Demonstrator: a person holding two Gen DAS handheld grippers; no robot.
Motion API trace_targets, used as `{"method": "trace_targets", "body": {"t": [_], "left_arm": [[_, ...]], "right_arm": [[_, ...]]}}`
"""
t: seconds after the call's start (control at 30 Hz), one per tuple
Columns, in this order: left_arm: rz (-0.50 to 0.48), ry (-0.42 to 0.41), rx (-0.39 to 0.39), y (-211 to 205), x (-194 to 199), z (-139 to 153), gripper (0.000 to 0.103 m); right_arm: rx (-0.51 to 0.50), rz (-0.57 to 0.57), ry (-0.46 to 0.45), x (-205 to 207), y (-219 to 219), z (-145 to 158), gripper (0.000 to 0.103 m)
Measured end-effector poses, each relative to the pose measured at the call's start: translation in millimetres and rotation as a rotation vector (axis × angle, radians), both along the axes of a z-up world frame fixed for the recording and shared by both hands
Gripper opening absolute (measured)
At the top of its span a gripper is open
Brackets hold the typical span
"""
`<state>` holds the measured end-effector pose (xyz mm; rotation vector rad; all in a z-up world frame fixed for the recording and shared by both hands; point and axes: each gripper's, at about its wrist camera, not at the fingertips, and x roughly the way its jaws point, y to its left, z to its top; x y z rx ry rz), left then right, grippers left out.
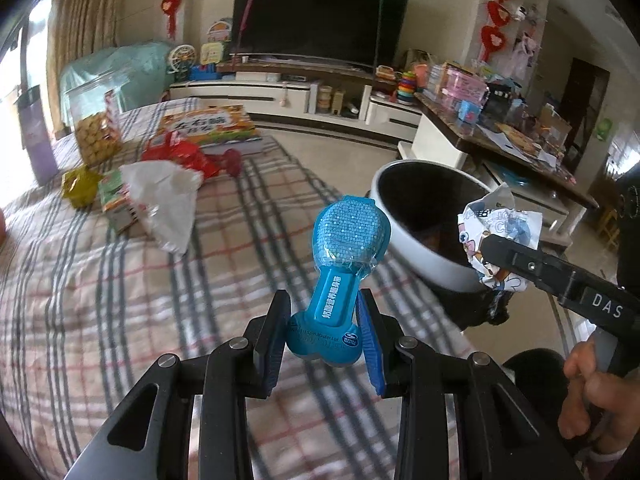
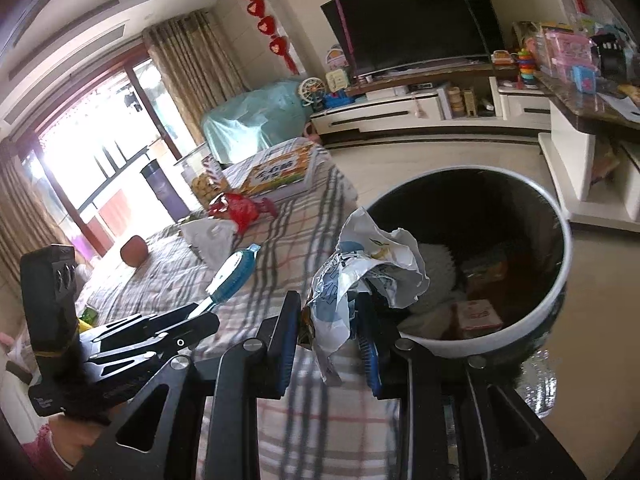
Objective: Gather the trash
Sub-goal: 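Carry the blue brush and crumpled wrapper with both tools over the bin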
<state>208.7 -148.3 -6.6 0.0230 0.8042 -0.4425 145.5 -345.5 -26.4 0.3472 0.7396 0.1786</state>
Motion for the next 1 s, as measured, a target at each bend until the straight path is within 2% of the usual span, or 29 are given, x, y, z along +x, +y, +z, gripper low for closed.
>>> {"method": "trace_targets", "body": {"t": [0.5, 1.0], "left_arm": [[-0.085, -0.011, 0.022, -51.9, 31.3, -0.2, 0.033], [-0.123, -0.002, 0.053, -95.1, 66.0, -5.8, 0.033]], "right_arm": [[-0.028, -0.039, 0.039, 9.8, -41.2, -4.7, 0.028], [-0.046, -0.039, 0.088, 26.4, -66.8, -14.5, 0.028]]}}
